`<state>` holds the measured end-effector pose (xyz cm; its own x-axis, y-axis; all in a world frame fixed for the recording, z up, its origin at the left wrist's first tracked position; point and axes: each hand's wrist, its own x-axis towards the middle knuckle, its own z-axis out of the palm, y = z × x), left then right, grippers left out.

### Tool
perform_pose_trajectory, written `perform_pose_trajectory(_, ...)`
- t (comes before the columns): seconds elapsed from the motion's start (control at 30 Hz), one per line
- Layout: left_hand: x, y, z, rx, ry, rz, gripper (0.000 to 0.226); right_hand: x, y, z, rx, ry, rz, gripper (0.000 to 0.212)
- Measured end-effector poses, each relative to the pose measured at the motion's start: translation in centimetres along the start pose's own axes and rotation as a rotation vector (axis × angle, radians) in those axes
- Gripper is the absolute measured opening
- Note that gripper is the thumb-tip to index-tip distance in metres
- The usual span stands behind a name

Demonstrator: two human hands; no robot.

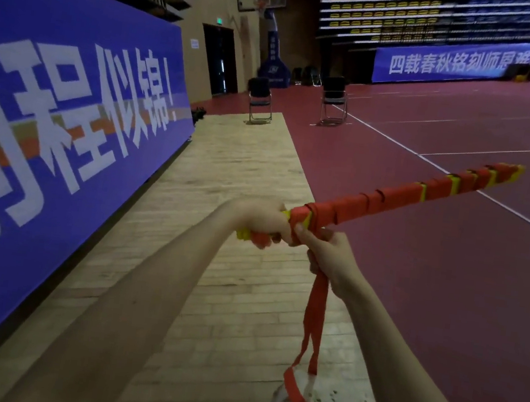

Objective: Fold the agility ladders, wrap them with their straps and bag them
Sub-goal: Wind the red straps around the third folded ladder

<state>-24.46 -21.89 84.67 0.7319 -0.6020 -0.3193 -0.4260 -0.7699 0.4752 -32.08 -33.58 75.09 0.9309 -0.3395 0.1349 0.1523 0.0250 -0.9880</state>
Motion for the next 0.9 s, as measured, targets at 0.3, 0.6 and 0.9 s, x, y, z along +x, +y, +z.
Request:
perform_pose_trajectory(0.3,0.5,-0.9,4.2,0.339,0.638,0.175,0.025,1.0,0.2,-0.8,0.037,0.131,-0.067,0.019)
perform_pose_trajectory(0.6,0.8,-0.5,5.5,0.380,0.810,0.248,0.033,0.1,0.4,-1.3,0.072,0.123,-0.030,0.020)
perform_pose_trajectory(0.9,0.5,-0.9,4.0,0.366,0.856,0.194,0.034,-0.7,0.5,-1.6,-0.022,0.230,-0.179,0.015)
